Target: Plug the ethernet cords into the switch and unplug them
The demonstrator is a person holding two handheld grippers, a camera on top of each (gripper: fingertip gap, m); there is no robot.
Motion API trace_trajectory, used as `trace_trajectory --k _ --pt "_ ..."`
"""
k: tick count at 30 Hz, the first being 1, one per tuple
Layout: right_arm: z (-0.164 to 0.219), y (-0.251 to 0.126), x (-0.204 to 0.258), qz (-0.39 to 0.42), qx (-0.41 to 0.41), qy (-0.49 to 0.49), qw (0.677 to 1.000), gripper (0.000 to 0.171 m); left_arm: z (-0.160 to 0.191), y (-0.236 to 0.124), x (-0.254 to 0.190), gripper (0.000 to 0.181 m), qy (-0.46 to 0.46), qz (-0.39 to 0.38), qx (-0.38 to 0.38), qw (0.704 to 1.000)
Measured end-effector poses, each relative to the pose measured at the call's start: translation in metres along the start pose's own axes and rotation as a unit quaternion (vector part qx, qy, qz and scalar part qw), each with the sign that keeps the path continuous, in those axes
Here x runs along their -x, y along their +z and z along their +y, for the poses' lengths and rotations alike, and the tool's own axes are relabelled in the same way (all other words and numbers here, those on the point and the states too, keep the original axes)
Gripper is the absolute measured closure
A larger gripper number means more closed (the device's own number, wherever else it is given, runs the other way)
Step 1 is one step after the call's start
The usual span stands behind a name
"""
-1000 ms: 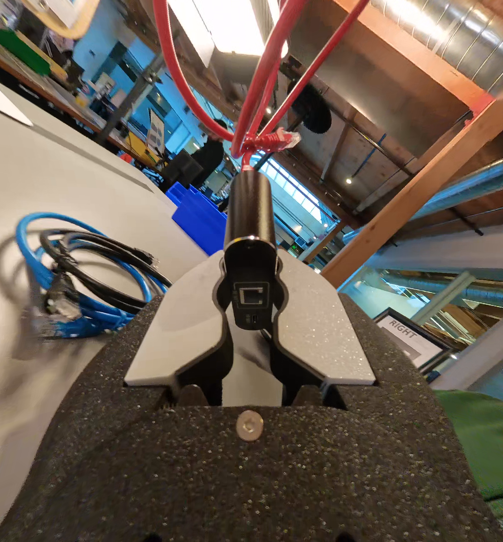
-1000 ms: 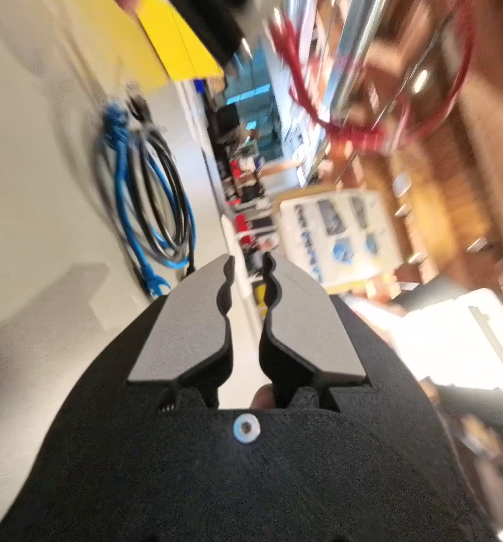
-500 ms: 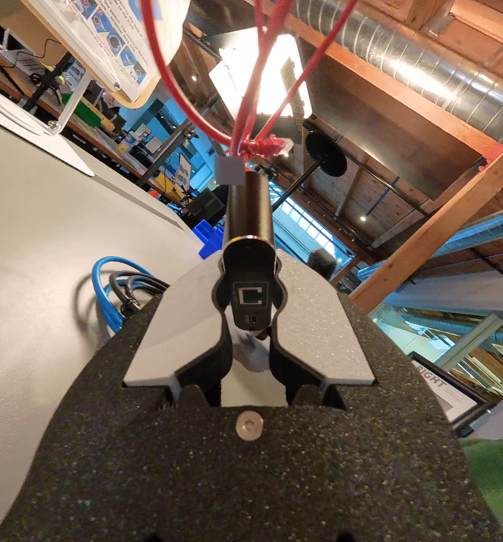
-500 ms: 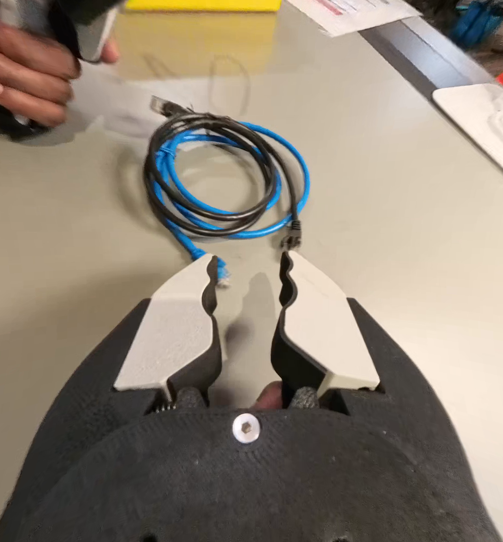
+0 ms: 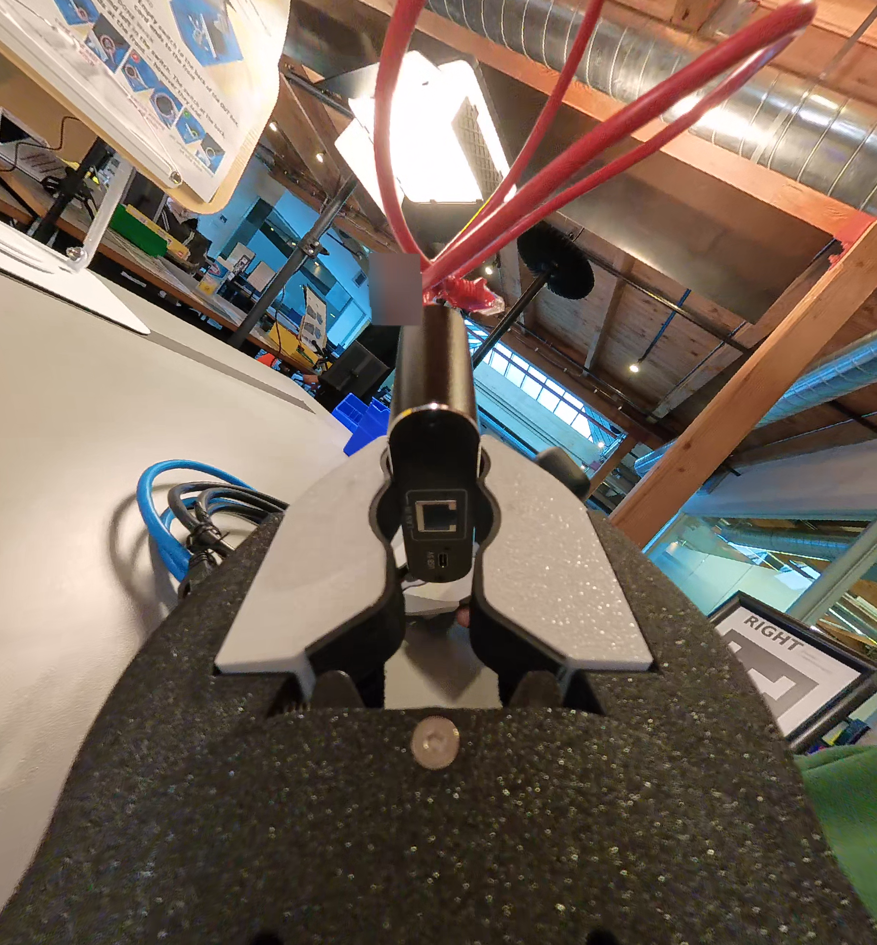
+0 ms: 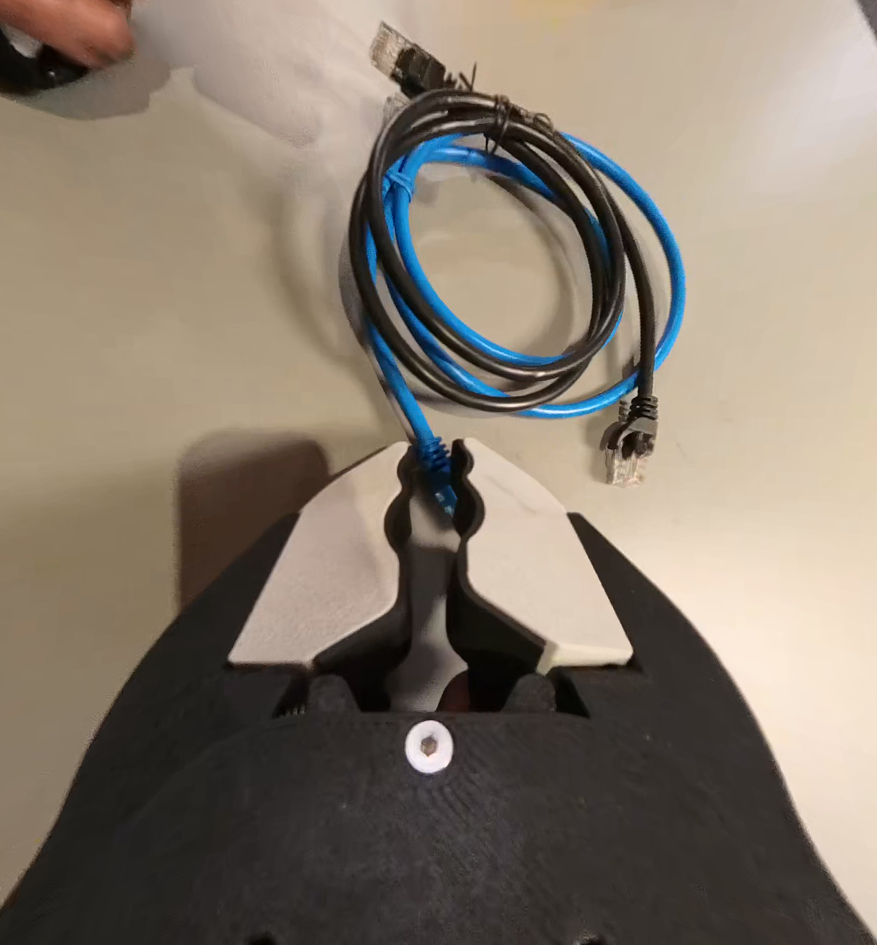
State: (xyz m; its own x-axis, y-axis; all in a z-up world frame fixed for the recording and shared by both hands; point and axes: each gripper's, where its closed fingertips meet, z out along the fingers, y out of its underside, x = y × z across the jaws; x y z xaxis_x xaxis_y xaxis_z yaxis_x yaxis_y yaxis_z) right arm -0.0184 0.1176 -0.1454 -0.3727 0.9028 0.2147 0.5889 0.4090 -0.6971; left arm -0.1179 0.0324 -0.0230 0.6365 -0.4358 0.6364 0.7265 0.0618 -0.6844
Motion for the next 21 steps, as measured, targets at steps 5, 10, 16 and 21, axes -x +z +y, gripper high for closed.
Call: trace_trajectory --k 5,10,16,21 --pt "-0.022 -0.034 0.002 0.030 -0.108 0.017 0.994 0.161 0.000 0.000 0.000 0.155 0.001 -0.002 -0.001 1.000" --pt "-0.056 -0.068 -0.012 0.055 -0.234 0.057 0.969 0.163 -0.004 -0.005 -0.002 0.155 0.003 -0.003 -0.020 1.000" --pt "-0.074 -0.109 -0.049 0.112 -0.351 0.157 0.916 0.171 -0.006 -0.014 -0.013 0.155 0.021 0.001 -0.046 0.999" --pt "-0.076 -0.128 -0.065 0.058 -0.409 0.257 0.874 0.171 -0.004 -0.017 -0.018 0.155 0.044 -0.005 -0.052 0.998"
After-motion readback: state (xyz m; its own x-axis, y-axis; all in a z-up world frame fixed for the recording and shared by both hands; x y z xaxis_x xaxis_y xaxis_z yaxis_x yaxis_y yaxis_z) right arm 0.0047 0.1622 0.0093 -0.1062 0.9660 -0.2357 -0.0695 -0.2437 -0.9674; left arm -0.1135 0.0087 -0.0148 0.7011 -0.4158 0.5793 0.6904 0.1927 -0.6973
